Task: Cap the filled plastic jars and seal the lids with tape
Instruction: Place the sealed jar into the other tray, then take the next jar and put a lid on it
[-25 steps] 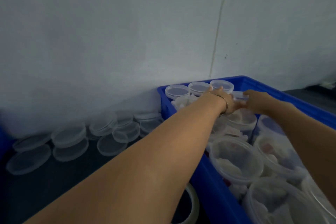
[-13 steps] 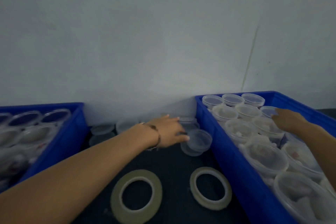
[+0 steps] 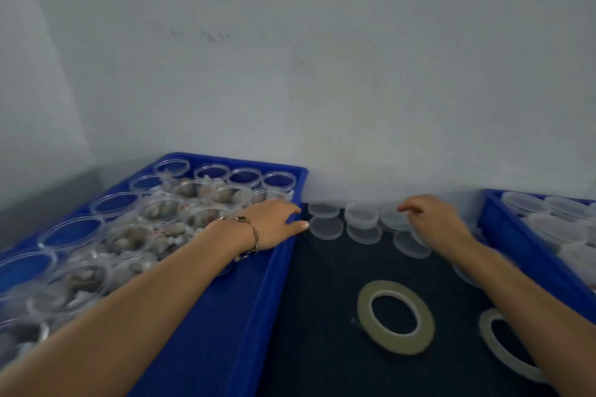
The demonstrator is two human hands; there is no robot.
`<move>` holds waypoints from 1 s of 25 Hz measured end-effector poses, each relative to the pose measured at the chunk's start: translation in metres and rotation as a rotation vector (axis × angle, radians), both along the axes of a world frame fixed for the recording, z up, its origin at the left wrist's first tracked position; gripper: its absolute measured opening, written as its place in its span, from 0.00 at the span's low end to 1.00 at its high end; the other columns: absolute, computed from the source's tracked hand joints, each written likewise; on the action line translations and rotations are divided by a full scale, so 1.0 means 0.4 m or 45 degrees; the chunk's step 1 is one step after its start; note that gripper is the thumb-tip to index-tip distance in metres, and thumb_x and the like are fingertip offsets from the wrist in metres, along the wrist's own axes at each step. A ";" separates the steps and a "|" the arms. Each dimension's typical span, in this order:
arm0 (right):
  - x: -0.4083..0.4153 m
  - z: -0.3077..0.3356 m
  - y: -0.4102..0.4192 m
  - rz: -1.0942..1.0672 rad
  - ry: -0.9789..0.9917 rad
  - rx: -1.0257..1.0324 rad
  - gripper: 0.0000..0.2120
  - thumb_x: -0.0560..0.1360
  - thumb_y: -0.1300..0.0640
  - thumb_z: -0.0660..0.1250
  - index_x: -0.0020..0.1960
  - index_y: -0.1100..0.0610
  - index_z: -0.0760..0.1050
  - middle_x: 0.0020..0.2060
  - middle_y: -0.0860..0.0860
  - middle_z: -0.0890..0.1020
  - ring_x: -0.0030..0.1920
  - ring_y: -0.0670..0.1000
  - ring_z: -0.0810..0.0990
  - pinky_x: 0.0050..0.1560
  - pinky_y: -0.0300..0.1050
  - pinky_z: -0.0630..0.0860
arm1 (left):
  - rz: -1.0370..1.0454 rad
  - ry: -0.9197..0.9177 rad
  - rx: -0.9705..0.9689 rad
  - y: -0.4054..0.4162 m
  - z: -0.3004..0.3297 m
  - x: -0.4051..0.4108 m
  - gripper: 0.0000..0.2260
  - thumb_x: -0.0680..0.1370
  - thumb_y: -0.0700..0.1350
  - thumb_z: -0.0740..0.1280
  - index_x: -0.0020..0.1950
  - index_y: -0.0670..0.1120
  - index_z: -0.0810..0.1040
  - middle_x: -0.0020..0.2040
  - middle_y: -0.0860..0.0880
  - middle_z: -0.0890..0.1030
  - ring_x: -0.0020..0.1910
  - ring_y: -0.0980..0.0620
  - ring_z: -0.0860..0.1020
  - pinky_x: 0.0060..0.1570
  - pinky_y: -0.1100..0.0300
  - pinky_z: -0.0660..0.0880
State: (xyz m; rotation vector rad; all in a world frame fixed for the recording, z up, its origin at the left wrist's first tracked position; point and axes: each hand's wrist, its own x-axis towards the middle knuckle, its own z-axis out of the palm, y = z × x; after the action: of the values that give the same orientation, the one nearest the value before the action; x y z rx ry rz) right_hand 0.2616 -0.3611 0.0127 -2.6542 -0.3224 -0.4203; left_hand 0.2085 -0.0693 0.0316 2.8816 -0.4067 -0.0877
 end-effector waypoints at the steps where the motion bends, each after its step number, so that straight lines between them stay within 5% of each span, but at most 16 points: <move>1: -0.020 -0.016 0.074 0.135 0.006 -0.044 0.11 0.76 0.67 0.62 0.52 0.61 0.81 0.54 0.58 0.81 0.56 0.58 0.78 0.56 0.42 0.67 | 0.014 0.009 -0.033 0.039 -0.006 -0.023 0.17 0.81 0.55 0.57 0.62 0.46 0.74 0.58 0.46 0.77 0.58 0.46 0.75 0.59 0.52 0.71; 5: -0.101 -0.040 0.332 0.445 0.158 0.065 0.11 0.77 0.61 0.63 0.55 0.54 0.81 0.53 0.50 0.82 0.51 0.48 0.79 0.53 0.38 0.71 | 0.435 -0.220 -0.074 0.148 -0.056 -0.071 0.07 0.78 0.47 0.61 0.42 0.49 0.74 0.47 0.47 0.79 0.46 0.48 0.77 0.47 0.54 0.75; 9: -0.114 -0.034 0.564 0.517 0.553 0.145 0.08 0.77 0.61 0.61 0.40 0.56 0.75 0.39 0.51 0.78 0.41 0.52 0.76 0.35 0.39 0.70 | 1.004 0.109 -0.279 0.229 -0.097 -0.047 0.11 0.75 0.45 0.67 0.52 0.39 0.76 0.51 0.43 0.79 0.51 0.44 0.79 0.43 0.57 0.74; 12: -0.098 -0.065 0.675 0.400 0.772 0.165 0.04 0.76 0.63 0.62 0.50 0.59 0.71 0.43 0.56 0.75 0.42 0.52 0.73 0.39 0.42 0.69 | 0.834 0.410 -0.168 0.260 -0.131 -0.032 0.07 0.79 0.45 0.61 0.48 0.42 0.75 0.54 0.44 0.75 0.62 0.46 0.74 0.53 0.57 0.71; 15: -0.080 -0.100 0.727 0.306 0.840 0.299 0.22 0.72 0.64 0.67 0.65 0.65 0.68 0.58 0.59 0.76 0.57 0.57 0.76 0.56 0.48 0.75 | 0.723 0.291 -0.182 0.282 -0.181 -0.027 0.13 0.81 0.46 0.58 0.60 0.42 0.74 0.63 0.42 0.75 0.63 0.46 0.73 0.61 0.57 0.69; 18: -0.092 -0.112 0.751 0.304 0.842 0.473 0.36 0.73 0.65 0.65 0.76 0.57 0.53 0.66 0.59 0.71 0.63 0.59 0.73 0.61 0.52 0.74 | 0.768 0.108 -0.293 0.294 -0.201 -0.035 0.16 0.78 0.45 0.63 0.64 0.40 0.72 0.63 0.42 0.76 0.62 0.45 0.74 0.52 0.61 0.71; 21: -0.118 -0.082 0.747 0.343 0.725 0.518 0.28 0.73 0.64 0.63 0.72 0.54 0.61 0.63 0.57 0.74 0.61 0.58 0.74 0.59 0.51 0.74 | 1.052 0.025 -0.591 0.293 -0.195 -0.039 0.22 0.73 0.47 0.71 0.62 0.37 0.73 0.59 0.40 0.78 0.56 0.43 0.76 0.47 0.60 0.70; 25: -0.184 0.021 0.680 0.423 0.514 0.695 0.16 0.75 0.63 0.60 0.62 0.56 0.73 0.55 0.54 0.81 0.55 0.53 0.78 0.57 0.50 0.76 | 1.015 -0.267 -0.687 0.236 -0.102 -0.084 0.34 0.65 0.60 0.68 0.64 0.42 0.72 0.57 0.45 0.78 0.51 0.47 0.77 0.45 0.60 0.69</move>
State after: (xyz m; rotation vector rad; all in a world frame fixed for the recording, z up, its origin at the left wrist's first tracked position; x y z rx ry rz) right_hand 0.1879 -0.0892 0.0209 -2.0368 -0.4354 0.1248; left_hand 0.1748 0.0253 -0.0091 2.3085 0.6070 0.3943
